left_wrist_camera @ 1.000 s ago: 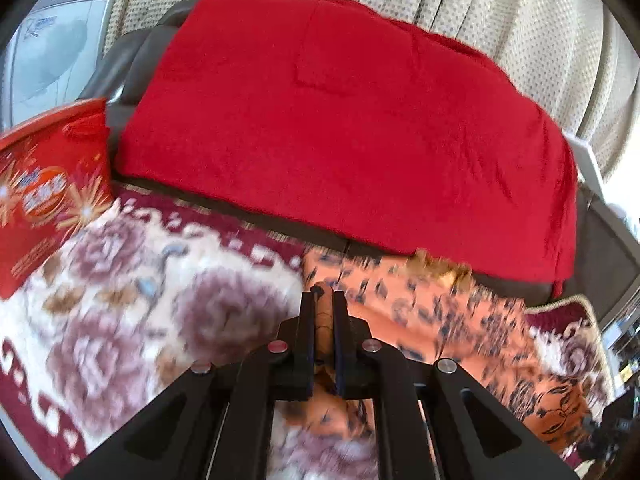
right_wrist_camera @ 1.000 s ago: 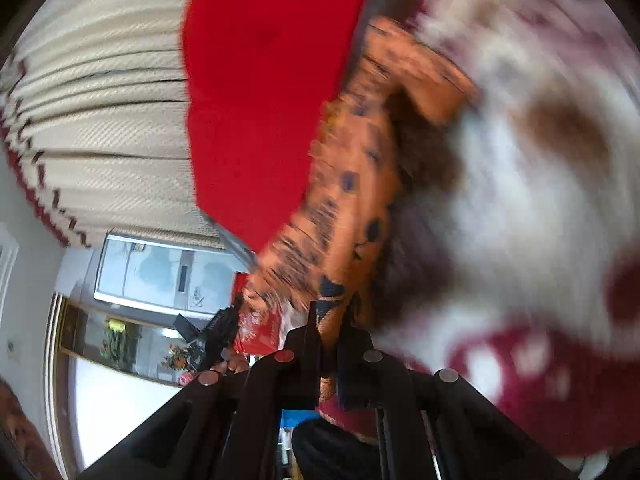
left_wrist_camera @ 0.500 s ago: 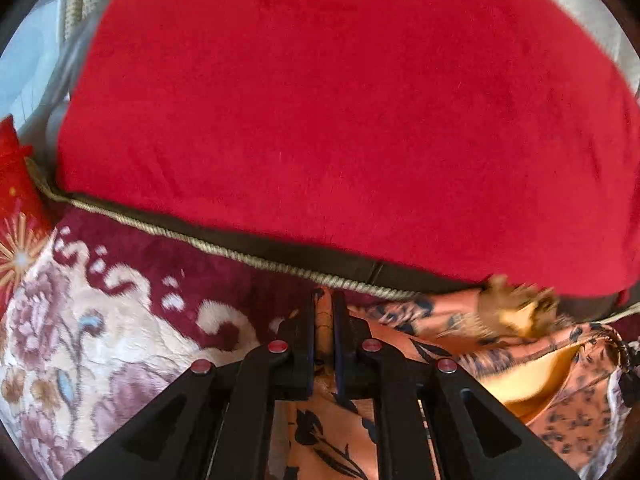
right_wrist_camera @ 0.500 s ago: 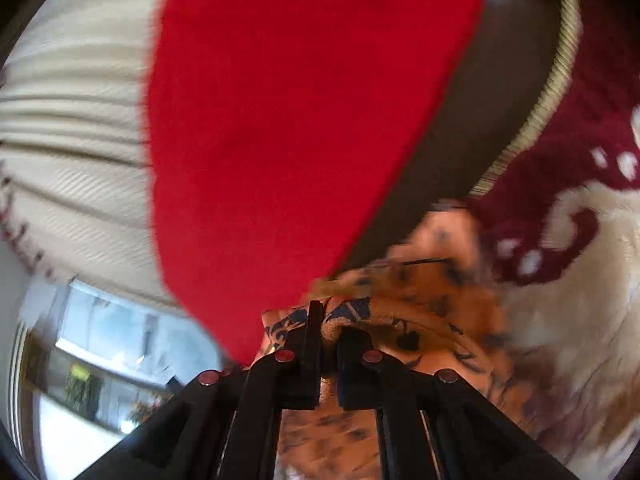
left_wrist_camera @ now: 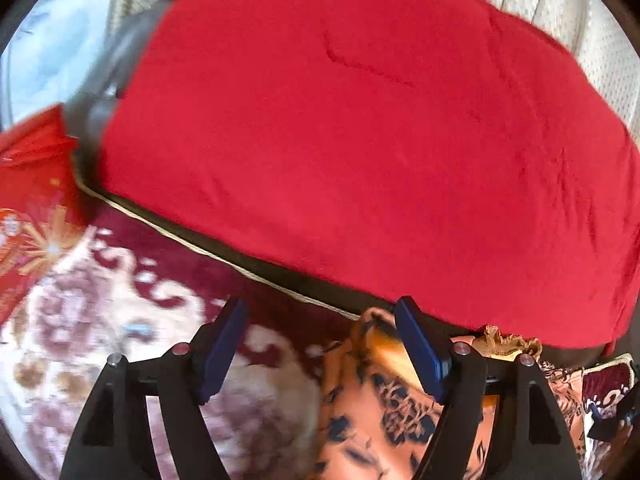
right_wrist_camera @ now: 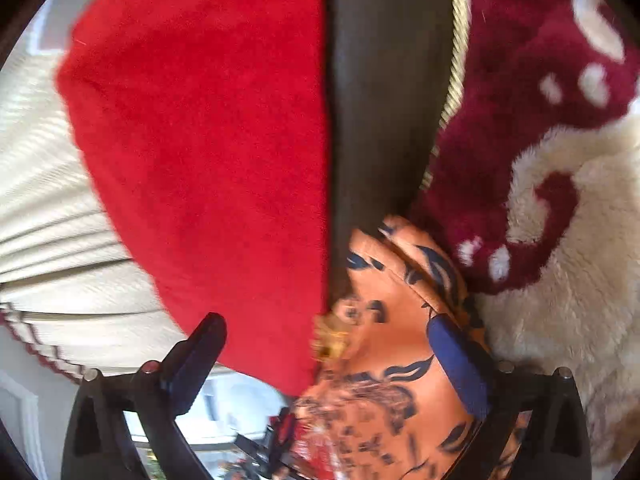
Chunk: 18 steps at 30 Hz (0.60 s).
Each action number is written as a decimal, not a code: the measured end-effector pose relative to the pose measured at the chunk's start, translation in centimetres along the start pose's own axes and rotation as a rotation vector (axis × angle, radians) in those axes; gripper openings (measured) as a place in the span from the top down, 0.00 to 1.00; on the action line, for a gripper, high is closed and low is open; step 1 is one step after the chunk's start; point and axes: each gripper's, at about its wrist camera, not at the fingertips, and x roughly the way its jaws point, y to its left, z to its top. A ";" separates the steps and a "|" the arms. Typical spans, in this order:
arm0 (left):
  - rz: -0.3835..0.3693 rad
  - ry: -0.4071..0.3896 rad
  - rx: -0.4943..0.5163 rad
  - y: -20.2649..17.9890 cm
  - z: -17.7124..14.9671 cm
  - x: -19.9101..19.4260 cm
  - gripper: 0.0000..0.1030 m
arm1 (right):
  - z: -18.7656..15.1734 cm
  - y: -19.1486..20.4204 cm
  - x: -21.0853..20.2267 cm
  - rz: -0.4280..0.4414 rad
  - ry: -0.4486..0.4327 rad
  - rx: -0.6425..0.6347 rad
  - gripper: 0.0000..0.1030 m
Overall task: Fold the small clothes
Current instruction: 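Fold the blouse over onto itself with the right tool and release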
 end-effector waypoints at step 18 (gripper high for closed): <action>-0.223 0.164 -0.239 3.3 -17.8 -7.4 0.26 | -17.5 -7.9 -8.5 -0.122 0.043 -0.237 0.94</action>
